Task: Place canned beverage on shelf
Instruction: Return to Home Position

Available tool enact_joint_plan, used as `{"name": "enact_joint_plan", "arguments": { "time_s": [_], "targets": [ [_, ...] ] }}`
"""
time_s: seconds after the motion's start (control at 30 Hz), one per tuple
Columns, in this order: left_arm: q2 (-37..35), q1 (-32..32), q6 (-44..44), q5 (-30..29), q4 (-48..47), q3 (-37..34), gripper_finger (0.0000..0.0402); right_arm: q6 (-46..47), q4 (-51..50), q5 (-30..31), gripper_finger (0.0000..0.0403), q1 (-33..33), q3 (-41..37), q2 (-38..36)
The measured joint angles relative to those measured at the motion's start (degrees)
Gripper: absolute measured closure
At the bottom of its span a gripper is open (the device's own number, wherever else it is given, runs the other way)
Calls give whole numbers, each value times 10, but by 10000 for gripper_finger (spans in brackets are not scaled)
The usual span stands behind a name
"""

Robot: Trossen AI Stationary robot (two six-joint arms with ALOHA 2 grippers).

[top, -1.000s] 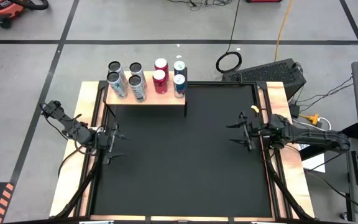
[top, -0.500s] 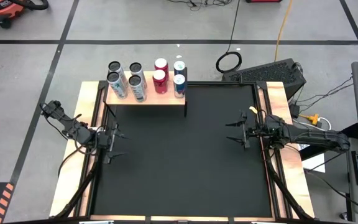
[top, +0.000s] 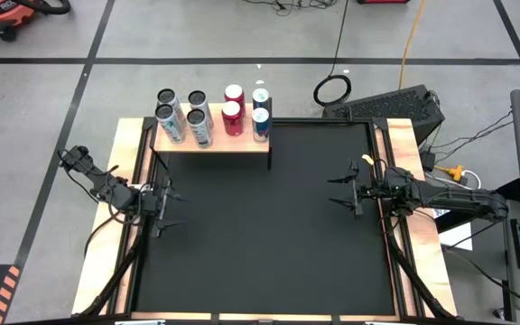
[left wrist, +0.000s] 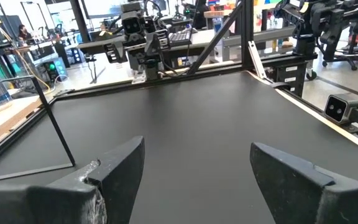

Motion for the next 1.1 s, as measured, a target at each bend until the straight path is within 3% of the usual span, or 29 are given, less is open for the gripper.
{"name": "enact_joint_plan", "arguments": {
  "time_s": [0.33, 0.63, 1.1],
  "targets": [
    [0, 1, 0, -2, 8, -1, 107, 0, -3, 0, 133, 0, 0, -7],
    [-12, 15, 0, -2, 89, -24, 107, 0, -3, 0, 133, 0, -1, -101],
    [-12, 21, 0, -3, 131, -38, 107, 0, 7, -1, 133, 0, -3, -101]
  ]
}}
